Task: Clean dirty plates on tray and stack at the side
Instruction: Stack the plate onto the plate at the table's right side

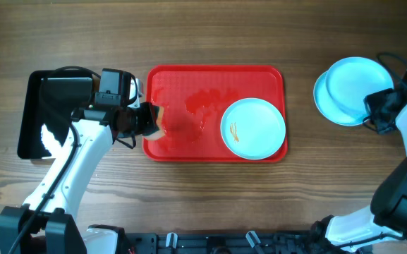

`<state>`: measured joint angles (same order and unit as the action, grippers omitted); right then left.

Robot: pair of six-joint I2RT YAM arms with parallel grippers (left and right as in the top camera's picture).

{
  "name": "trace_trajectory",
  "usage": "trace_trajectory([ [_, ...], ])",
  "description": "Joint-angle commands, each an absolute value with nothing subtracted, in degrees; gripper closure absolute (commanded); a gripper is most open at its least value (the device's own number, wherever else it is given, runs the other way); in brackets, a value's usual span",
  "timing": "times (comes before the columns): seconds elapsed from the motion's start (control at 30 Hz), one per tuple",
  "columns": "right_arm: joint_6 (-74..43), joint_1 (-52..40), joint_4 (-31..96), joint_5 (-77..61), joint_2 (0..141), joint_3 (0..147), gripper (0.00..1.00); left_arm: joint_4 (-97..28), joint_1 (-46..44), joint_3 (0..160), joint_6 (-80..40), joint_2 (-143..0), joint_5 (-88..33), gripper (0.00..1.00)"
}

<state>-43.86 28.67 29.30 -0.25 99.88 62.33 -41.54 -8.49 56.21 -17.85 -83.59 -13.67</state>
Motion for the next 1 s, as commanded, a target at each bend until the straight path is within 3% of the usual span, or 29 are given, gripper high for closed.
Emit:
trace_trajectory([
  [0.0, -41.87, 28.36, 27.42, -4.01, 102.04, 60.66, 0.96, -41.28, -8.14, 56.10, -16.91, -84.14, -14.79, 0.96],
  [0.97, -42.61, 28.32, 28.69, -3.53, 102.56, 58.37, 0.95, -40.88, -8.14, 56.10, -16.93, -84.14, -14.79, 0.96],
])
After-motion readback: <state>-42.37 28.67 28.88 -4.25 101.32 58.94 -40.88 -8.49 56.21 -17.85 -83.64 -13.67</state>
